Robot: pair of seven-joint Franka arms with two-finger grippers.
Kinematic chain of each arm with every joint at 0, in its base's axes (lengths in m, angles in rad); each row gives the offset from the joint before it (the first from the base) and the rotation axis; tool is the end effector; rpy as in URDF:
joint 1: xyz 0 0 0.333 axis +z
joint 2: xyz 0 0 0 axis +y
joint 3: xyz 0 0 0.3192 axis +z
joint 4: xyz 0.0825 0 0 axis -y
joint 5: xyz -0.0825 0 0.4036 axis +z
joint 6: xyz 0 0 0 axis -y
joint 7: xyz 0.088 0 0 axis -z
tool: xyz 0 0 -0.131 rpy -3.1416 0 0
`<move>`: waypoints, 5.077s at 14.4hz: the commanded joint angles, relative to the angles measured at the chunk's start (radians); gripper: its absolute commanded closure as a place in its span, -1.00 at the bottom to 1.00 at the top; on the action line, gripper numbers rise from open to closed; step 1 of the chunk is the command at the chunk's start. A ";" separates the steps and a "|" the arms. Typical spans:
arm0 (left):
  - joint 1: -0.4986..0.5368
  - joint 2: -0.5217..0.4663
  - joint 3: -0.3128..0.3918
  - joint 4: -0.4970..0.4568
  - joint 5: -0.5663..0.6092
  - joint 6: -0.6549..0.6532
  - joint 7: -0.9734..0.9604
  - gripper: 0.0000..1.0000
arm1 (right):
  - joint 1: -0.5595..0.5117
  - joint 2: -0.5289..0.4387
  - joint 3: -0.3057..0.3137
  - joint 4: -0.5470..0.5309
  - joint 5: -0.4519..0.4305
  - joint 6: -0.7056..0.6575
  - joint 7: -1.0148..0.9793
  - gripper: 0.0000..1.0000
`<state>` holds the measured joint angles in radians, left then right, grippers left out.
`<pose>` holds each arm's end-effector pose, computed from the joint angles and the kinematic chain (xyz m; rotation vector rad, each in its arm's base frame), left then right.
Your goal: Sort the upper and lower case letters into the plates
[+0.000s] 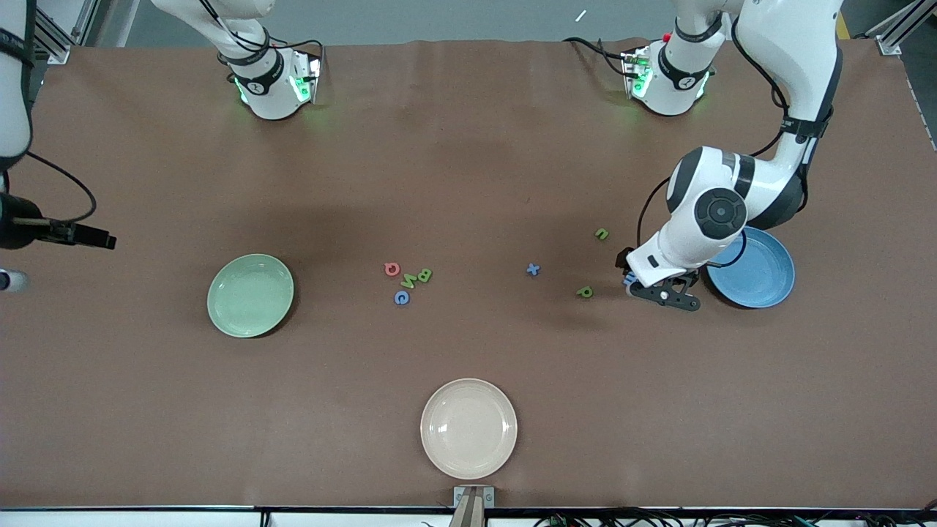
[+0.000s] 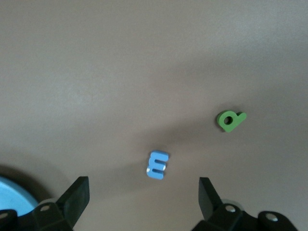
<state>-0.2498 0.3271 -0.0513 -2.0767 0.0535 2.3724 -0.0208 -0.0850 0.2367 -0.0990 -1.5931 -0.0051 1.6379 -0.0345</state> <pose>0.5707 -0.1757 0.2322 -3.0775 0.4917 0.0422 0.6177 -0.1110 0.4556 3.1111 -0.2309 -0.3015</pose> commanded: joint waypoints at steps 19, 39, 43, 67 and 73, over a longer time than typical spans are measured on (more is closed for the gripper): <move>0.060 0.129 -0.042 -0.121 0.020 0.314 0.216 -0.56 | -0.049 0.273 0.047 -0.439 0.366 0.852 -0.222 -0.86; 0.184 -0.089 -0.044 -0.151 0.022 0.076 0.252 1.00 | 0.025 0.190 0.061 -0.430 0.367 0.734 -0.164 0.99; 0.344 -0.128 -0.044 -0.183 0.022 0.025 0.349 1.00 | 0.083 0.145 0.058 -0.433 0.358 0.729 -0.095 0.99; 0.580 0.086 -0.044 -0.095 0.233 0.154 0.470 0.63 | -0.017 0.193 0.058 -0.349 0.267 0.621 -0.077 -1.00; 0.577 0.034 -0.091 -0.097 0.230 0.136 0.467 -0.98 | 0.144 0.115 0.053 -0.349 0.225 0.548 0.317 -1.00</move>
<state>0.3233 0.4071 -0.1130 -2.1664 0.2703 2.5265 0.4517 0.0080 0.3785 -0.0379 -1.9054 0.2591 2.1824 0.1449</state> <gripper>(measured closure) 0.291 0.000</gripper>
